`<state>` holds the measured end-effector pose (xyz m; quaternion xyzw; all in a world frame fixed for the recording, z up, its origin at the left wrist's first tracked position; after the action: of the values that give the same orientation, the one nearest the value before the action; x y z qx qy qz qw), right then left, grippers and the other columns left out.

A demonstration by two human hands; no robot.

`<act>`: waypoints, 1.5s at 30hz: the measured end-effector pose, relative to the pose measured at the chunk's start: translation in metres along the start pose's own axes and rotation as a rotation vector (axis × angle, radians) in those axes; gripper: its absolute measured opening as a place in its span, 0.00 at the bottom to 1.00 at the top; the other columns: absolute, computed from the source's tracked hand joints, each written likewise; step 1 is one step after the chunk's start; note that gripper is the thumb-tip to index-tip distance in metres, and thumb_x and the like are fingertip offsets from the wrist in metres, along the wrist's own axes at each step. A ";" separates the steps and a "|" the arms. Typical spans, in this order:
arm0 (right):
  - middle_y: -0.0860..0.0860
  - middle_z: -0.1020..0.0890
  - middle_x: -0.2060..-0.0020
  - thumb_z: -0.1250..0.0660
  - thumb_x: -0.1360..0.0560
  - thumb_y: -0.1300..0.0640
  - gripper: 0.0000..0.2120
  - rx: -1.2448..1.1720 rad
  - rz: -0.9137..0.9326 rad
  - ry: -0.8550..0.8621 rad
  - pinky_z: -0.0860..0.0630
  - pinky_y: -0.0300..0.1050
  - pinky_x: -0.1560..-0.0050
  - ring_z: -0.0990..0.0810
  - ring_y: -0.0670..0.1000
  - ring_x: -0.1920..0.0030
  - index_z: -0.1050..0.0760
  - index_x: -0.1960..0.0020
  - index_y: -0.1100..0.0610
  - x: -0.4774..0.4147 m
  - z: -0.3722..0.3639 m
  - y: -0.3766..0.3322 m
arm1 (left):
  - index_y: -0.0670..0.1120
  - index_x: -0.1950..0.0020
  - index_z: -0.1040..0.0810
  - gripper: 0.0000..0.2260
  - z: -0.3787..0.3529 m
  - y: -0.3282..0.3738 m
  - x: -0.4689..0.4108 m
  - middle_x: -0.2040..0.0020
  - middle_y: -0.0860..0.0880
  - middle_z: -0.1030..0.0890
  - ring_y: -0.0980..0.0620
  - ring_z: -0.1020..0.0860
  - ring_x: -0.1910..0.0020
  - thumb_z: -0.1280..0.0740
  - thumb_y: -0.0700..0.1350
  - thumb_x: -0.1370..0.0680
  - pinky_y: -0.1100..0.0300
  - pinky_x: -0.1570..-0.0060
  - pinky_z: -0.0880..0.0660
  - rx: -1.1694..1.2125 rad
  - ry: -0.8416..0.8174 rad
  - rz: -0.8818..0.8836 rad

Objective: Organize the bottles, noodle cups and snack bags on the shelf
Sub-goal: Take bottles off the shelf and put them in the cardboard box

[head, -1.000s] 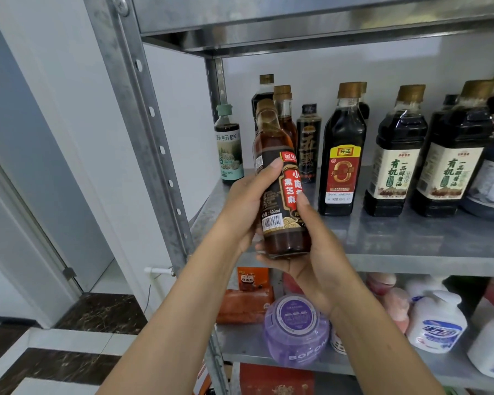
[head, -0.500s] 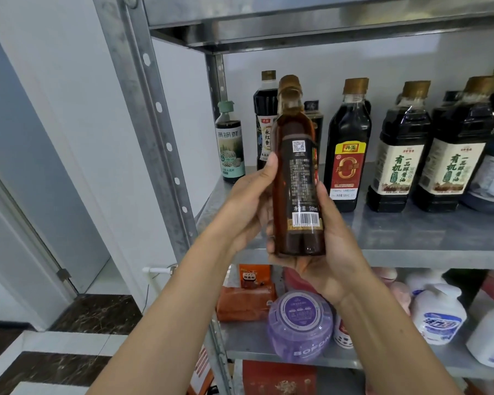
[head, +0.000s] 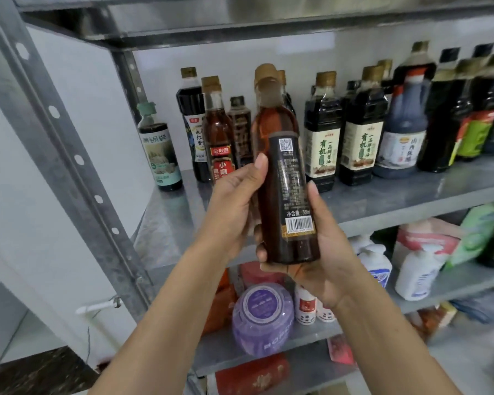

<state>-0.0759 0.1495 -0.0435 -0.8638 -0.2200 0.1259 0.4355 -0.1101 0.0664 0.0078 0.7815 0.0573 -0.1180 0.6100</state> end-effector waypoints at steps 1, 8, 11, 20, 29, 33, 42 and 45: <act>0.62 0.18 0.57 0.43 0.26 0.30 0.37 0.003 0.012 0.039 0.20 0.50 0.62 0.19 0.59 0.64 0.22 0.38 0.61 0.005 0.008 -0.004 | 0.47 0.50 0.14 0.15 -0.009 -0.003 -0.001 0.50 0.42 0.15 0.39 0.20 0.49 0.31 0.57 0.24 0.31 0.38 0.32 0.008 -0.016 0.007; 0.51 0.12 0.52 0.35 0.29 0.38 0.23 0.439 0.336 0.486 0.20 0.52 0.43 0.14 0.49 0.49 0.16 0.49 0.54 0.069 0.089 -0.077 | 0.45 0.48 0.18 0.08 -0.089 -0.023 -0.011 0.56 0.48 0.14 0.50 0.16 0.57 0.34 0.47 0.20 0.55 0.54 0.17 -0.061 -0.153 -0.005; 0.51 0.12 0.54 0.33 0.27 0.45 0.17 0.515 0.409 0.538 0.18 0.51 0.43 0.14 0.51 0.49 0.17 0.47 0.55 0.109 0.108 -0.107 | 0.46 0.46 0.18 0.07 -0.140 -0.036 -0.012 0.57 0.50 0.14 0.54 0.16 0.60 0.34 0.46 0.20 0.61 0.61 0.19 -0.089 -0.221 0.009; 0.51 0.13 0.51 0.35 0.25 0.43 0.20 0.604 0.467 0.738 0.22 0.58 0.37 0.14 0.52 0.46 0.16 0.45 0.56 0.236 0.212 -0.182 | 0.43 0.41 0.19 0.18 -0.319 -0.075 0.006 0.50 0.46 0.13 0.50 0.15 0.52 0.31 0.51 0.26 0.54 0.53 0.18 -0.063 -0.395 0.044; 0.51 0.13 0.51 0.36 0.21 0.43 0.17 0.595 0.403 0.869 0.21 0.58 0.38 0.14 0.53 0.48 0.17 0.43 0.54 0.355 0.313 -0.224 | 0.45 0.42 0.19 0.14 -0.476 -0.137 0.031 0.48 0.46 0.14 0.47 0.15 0.49 0.30 0.50 0.23 0.46 0.45 0.19 -0.099 -0.575 0.150; 0.48 0.13 0.52 0.37 0.20 0.43 0.16 0.651 0.341 0.904 0.21 0.52 0.40 0.14 0.48 0.50 0.16 0.45 0.51 0.389 0.351 -0.239 | 0.43 0.41 0.20 0.15 -0.526 -0.168 0.033 0.49 0.44 0.14 0.47 0.16 0.51 0.29 0.48 0.25 0.48 0.48 0.18 -0.064 -0.639 0.205; 0.53 0.17 0.44 0.30 0.22 0.50 0.16 0.632 0.391 1.277 0.21 0.56 0.39 0.17 0.54 0.44 0.26 0.36 0.50 0.469 0.467 -0.291 | 0.42 0.40 0.21 0.20 -0.654 -0.271 0.022 0.50 0.45 0.13 0.46 0.15 0.50 0.25 0.43 0.31 0.51 0.49 0.18 -0.070 -0.796 0.335; 0.54 0.17 0.46 0.28 0.23 0.51 0.14 0.685 0.377 1.351 0.21 0.57 0.40 0.17 0.54 0.45 0.25 0.40 0.49 0.484 0.507 -0.328 | 0.41 0.39 0.22 0.20 -0.702 -0.315 0.013 0.50 0.46 0.13 0.50 0.15 0.50 0.24 0.35 0.29 0.54 0.48 0.19 -0.117 -0.874 0.343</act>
<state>0.0498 0.9116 -0.0894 -0.5934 0.2948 -0.2947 0.6886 -0.0904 0.8233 -0.1314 0.6212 -0.3283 -0.3299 0.6305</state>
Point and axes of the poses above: each hand's wrist, its own x-axis away from the middle knuckle, its own z-axis out of the back of the hand, y = z × x, the point moved 9 cm from there along -x, towards the middle knuckle
